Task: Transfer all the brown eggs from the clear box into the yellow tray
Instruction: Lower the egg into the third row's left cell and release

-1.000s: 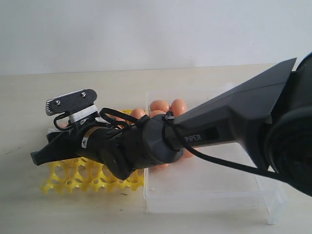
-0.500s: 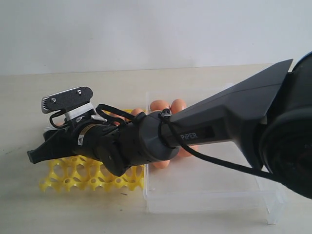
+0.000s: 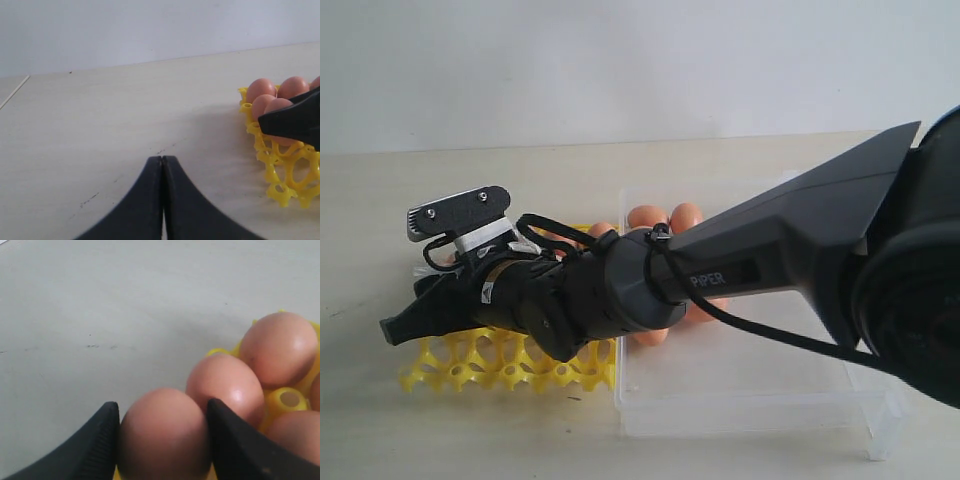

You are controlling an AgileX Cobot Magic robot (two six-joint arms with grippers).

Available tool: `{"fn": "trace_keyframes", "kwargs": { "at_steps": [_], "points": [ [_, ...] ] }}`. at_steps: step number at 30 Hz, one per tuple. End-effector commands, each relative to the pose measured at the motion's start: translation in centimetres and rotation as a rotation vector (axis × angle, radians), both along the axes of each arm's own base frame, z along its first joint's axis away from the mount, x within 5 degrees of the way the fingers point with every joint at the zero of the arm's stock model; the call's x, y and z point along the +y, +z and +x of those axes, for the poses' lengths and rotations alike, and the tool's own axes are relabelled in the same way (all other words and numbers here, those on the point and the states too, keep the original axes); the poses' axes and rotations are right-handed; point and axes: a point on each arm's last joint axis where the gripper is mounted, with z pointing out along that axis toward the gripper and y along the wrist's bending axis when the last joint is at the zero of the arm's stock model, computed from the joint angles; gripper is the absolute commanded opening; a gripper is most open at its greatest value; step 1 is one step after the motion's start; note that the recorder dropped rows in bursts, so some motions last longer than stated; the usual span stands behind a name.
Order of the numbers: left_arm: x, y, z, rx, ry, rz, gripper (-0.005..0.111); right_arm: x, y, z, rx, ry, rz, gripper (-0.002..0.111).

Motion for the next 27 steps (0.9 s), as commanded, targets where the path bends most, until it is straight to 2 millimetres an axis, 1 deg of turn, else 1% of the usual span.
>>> {"fn": "trace_keyframes", "kwargs": {
  "at_steps": [1, 5, 7, 8, 10, 12, 15, 18, 22, 24, 25, 27],
  "points": [
    [0.0, 0.3, 0.0, -0.020, 0.001, -0.007, 0.000, 0.1, 0.3, 0.2, -0.016, 0.003, 0.008, 0.060],
    [0.0, 0.3, 0.0, -0.020, 0.001, -0.007, 0.000, 0.1, 0.3, 0.2, -0.016, 0.003, 0.008, 0.061],
    [0.0, 0.3, 0.0, -0.020, 0.001, -0.007, 0.000, 0.0, 0.9, 0.1, -0.016, 0.005, 0.010, 0.061],
    [0.0, 0.3, 0.0, -0.020, 0.001, -0.007, 0.000, 0.0, 1.5, 0.1, -0.017, 0.006, 0.014, 0.061],
    [0.0, 0.3, 0.0, -0.020, 0.001, -0.007, 0.000, 0.0, 3.5, 0.1, -0.043, 0.010, 0.043, 0.061],
    [0.0, 0.3, 0.0, -0.020, 0.001, -0.007, 0.000, -0.1, 5.0, 0.0, -0.076, 0.024, 0.047, 0.061],
    [0.0, 0.3, 0.0, -0.020, 0.001, -0.007, 0.000, -0.4, 6.5, -0.3, -0.084, 0.045, 0.028, 0.059],
    [0.0, 0.3, 0.0, -0.020, 0.001, -0.007, 0.000, -0.7, 7.3, -0.8, -0.047, 0.066, -0.017, 0.057],
    [0.0, 0.3, 0.0, -0.020, 0.001, -0.007, 0.000, -1.4, 7.8, -1.4, -0.003, 0.114, -0.114, 0.052],
    [0.0, 0.3, 0.0, -0.020, 0.001, -0.007, 0.000, -1.8, 8.2, -1.5, 0.003, 0.134, -0.157, 0.045],
    [0.0, 0.3, 0.0, -0.020, 0.001, -0.007, 0.000, -2.1, 8.6, -1.4, 0.006, 0.134, -0.168, 0.038],
    [0.0, 0.3, 0.0, -0.020, 0.001, -0.007, 0.000, -3.1, 9.3, -1.4, 0.001, 0.138, -0.189, 0.021]
  ]
}}
